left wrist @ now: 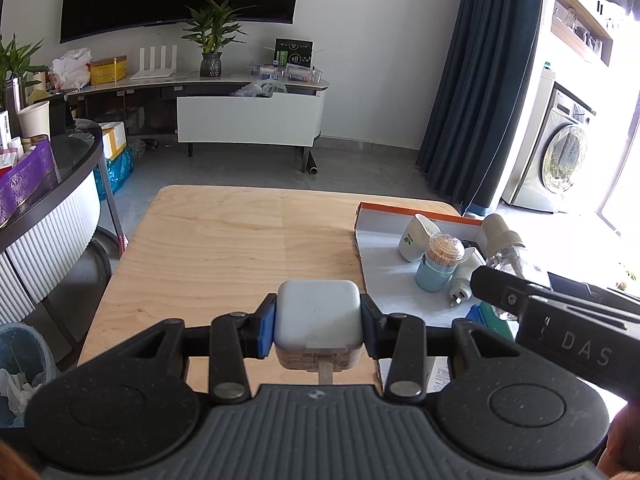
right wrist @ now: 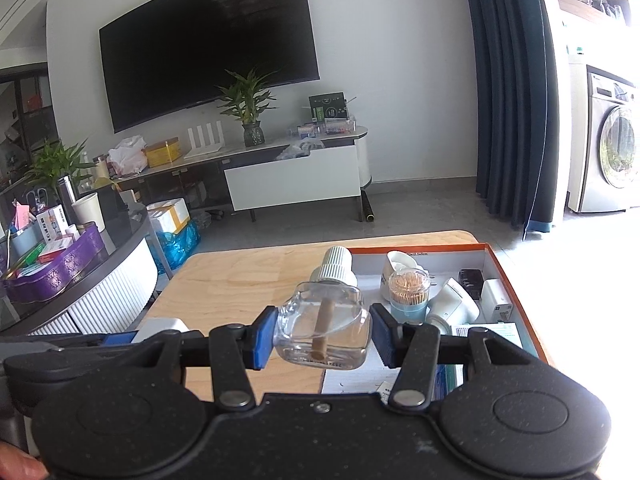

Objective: Organize rigid objects
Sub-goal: 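Lift the white charger with the left gripper while the right gripper carries the glass bottle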

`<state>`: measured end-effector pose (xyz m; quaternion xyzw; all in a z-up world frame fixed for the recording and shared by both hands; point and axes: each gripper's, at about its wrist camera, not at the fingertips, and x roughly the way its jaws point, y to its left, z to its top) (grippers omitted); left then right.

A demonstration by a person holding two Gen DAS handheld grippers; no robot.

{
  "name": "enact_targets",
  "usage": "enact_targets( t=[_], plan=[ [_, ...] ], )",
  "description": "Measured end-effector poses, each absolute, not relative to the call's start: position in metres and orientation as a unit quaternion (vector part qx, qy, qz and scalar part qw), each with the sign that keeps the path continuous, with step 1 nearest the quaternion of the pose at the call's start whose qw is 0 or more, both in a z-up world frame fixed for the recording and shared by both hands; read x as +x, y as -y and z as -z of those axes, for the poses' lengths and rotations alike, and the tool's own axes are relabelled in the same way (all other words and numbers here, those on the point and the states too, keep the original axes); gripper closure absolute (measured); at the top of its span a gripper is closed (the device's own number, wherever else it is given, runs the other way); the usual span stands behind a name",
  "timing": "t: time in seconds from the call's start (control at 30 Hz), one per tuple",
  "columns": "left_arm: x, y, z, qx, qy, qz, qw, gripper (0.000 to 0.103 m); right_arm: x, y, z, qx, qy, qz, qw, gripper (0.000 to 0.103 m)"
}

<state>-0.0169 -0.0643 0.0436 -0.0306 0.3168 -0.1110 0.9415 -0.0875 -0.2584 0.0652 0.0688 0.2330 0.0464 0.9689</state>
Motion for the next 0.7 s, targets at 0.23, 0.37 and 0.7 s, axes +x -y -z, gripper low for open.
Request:
enact_targets(
  t=[0.23,0.37,0.7],
  plan=[
    [-0.019,0.075,-0.044,-0.023,-0.313,0.126,0.941,0.061,-0.093,0.27,-0.067,0.074,-0.228,-0.033,0.97,0.043],
    [-0.02,0.084,-0.044,-0.019,-0.313,0.136,0.94,0.061,-0.095,0.277,-0.068,0.077,-0.226,-0.024,0.971,0.043],
    [-0.02,0.104,-0.045,-0.007,-0.309,0.157,0.938,0.061,-0.103,0.293,-0.068,0.083,-0.221,-0.004,0.972,0.043]
  ],
)
